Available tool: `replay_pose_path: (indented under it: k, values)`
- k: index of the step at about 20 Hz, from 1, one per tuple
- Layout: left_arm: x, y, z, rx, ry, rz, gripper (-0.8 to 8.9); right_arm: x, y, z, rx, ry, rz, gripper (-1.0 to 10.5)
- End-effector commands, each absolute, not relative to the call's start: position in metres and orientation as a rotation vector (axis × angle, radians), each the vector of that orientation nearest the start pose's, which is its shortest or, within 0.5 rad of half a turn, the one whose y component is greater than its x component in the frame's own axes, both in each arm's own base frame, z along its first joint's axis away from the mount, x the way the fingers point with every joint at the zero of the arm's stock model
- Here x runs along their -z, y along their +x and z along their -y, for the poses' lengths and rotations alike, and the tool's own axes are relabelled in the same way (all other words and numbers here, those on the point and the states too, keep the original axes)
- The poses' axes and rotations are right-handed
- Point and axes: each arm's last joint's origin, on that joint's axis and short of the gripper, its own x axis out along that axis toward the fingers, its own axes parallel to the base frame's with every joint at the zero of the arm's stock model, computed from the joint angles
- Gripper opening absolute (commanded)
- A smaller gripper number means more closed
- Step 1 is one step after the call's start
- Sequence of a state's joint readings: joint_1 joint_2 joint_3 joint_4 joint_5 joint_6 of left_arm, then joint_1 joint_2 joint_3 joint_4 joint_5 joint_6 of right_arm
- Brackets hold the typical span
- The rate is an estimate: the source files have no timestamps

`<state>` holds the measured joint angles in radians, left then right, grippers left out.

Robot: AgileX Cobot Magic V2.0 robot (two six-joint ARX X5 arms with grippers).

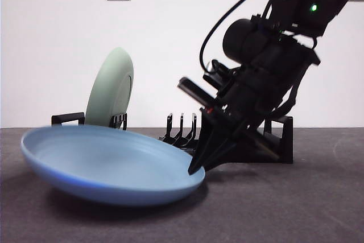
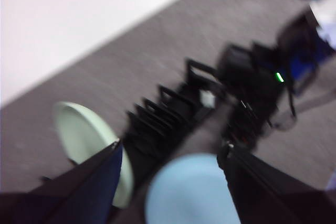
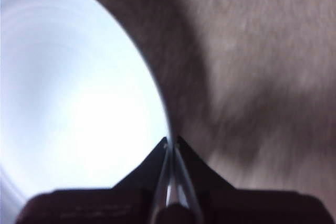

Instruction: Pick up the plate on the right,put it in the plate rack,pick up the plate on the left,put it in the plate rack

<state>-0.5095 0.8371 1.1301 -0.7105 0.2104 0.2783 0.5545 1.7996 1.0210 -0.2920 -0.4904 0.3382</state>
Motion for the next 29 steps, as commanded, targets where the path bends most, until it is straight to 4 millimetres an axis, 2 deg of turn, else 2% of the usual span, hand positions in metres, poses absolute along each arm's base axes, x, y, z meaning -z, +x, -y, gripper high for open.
replay_pose_path:
  k: [1,7,13,16,21,23,26,29]
  values:
    - [-0.378,0.127,0.091,0.866,0.404,-0.393,3.13,-0.172,0.276,-0.187,-0.746,0.246,-1.236,-0.2]
    - [-0.349,0.114,0.151,1.046,0.667,-0.529,3.13,-0.218,0.26,-0.165,-0.689,0.236,-1.158,-0.2]
    - [-0.309,0.081,0.218,1.04,1.095,-0.544,3.11,-0.233,0.252,-0.15,-0.653,0.238,-1.159,-0.1]
    - [-0.285,0.078,0.241,1.023,1.215,-0.593,3.11,-0.238,0.248,-0.148,-0.661,0.235,-1.155,-0.1]
    - [-0.254,0.091,0.262,0.97,1.296,-0.671,3.06,-0.247,0.24,-0.144,-0.664,0.232,-1.151,-0.1]
    - [-0.251,0.097,0.266,0.959,1.28,-0.672,2.01,-0.251,0.238,-0.14,-0.664,0.231,-1.144,-0.1]
    - [-0.251,0.1,0.266,0.953,1.262,-0.663,-0.17,-0.259,0.232,-0.137,-0.67,0.228,-1.128,-0.1]
    - [-0.251,0.105,0.264,0.938,1.251,-0.677,-0.09,-0.267,0.228,-0.131,-0.671,0.235,-1.095,-0.1]
